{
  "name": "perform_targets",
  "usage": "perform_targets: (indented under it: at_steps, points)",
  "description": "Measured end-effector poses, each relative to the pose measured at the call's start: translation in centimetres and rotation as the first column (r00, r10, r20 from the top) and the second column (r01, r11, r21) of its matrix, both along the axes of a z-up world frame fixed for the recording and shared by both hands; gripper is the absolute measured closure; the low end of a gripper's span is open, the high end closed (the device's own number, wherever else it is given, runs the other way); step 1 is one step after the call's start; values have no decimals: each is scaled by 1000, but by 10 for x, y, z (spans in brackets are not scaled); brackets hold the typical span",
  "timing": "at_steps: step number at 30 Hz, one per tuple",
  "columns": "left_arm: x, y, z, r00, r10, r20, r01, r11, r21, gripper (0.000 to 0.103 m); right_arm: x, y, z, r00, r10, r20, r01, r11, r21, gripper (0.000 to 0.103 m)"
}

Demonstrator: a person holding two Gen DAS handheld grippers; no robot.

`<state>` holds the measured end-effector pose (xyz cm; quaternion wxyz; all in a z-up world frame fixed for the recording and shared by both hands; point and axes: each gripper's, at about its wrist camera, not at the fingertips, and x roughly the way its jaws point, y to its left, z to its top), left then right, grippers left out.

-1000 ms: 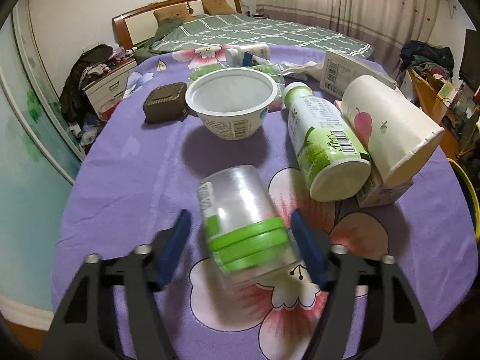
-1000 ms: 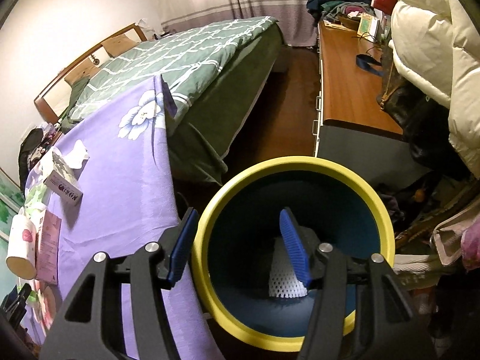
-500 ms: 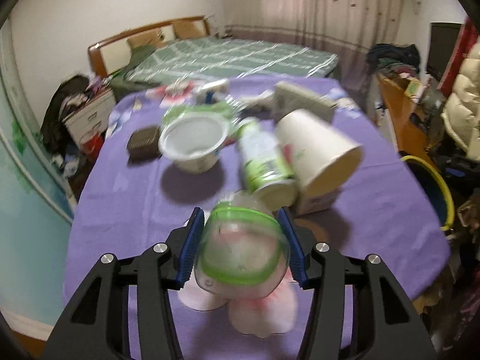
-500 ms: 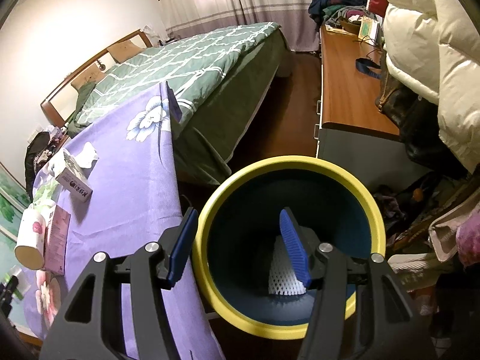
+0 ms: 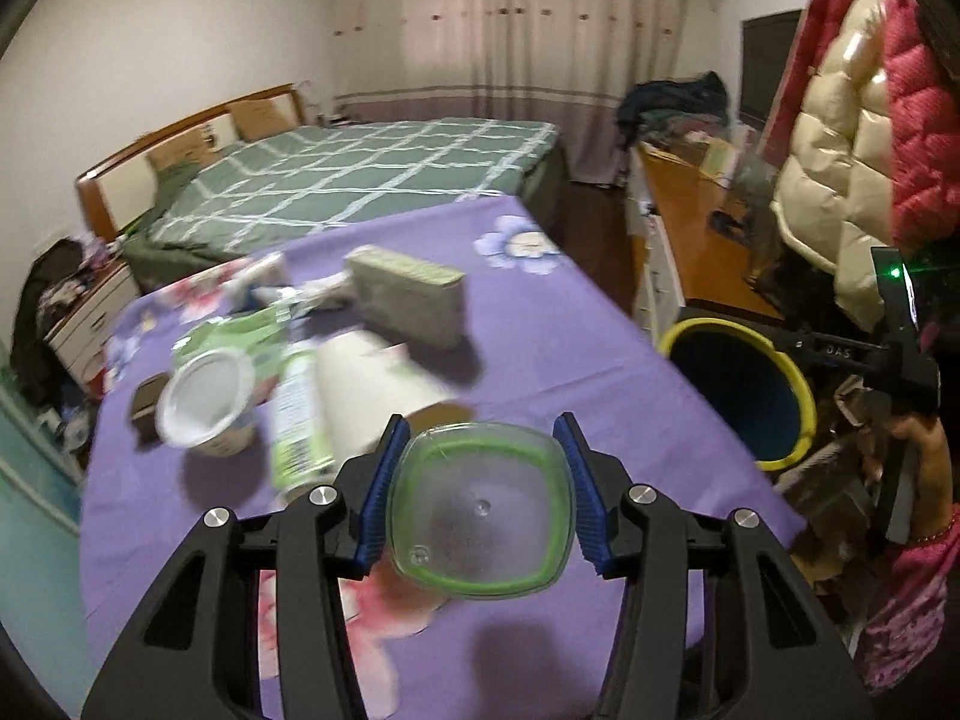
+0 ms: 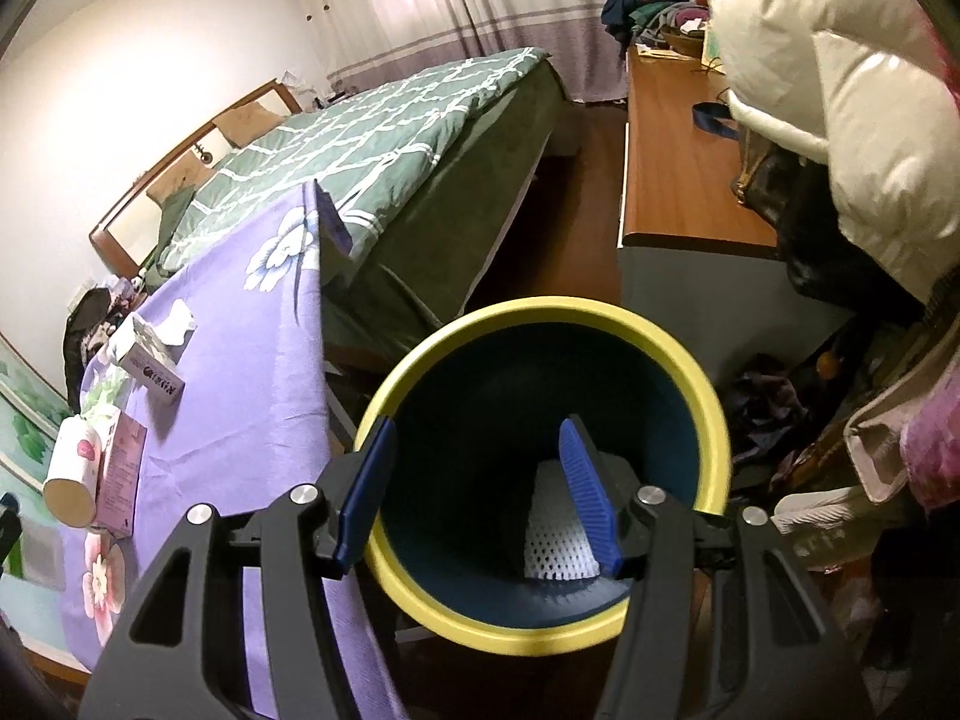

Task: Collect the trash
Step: 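Lift the clear green-lidded cup with the left gripper and drop it into the bin, then grasp the green plastic bag with the right gripper and lift it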

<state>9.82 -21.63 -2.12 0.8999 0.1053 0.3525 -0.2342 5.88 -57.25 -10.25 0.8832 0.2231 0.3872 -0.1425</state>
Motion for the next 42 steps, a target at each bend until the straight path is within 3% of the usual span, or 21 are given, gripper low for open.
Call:
perform_targets:
  at_steps: [6,14,19,23,24,27,33,39,42]
  points:
    - [15,-80,-9,991,-134,-7,134,991,8,53,-21,-20,1,999,-30,13,30,1000,-1,49]
    - [30,-212,-41,942,-328,-73,329,944,6,53,-46,-50,-3,995,-99,9,99,995,-1,49]
    - [38,-278,-72,914,-381,-139,385,923,3,53,-58,-62,-7,992,-127,-9,127,992,-14,49]
    - [41,-302,-96,908,-381,-173,390,921,17,53,-61,-67,-10,991,-135,-20,135,991,-10,49]
    - [41,-304,-99,908,-380,-175,390,921,24,53,-62,-68,-10,990,-137,-23,137,990,-10,49]
    - [42,-306,-107,911,-367,-186,380,924,35,36,-62,-66,-9,990,-139,-27,138,990,-9,49]
    - [38,-264,-83,917,-361,-170,365,931,-9,35,-57,-56,-4,992,-122,-24,122,992,-14,49]
    - [39,-178,-40,956,-277,-98,275,961,-43,25,-35,-25,0,998,-54,-25,54,998,-25,49]
    - [40,-119,-23,980,-191,-60,188,981,-54,20,-15,1,2,1000,11,-28,-12,1000,-28,49]
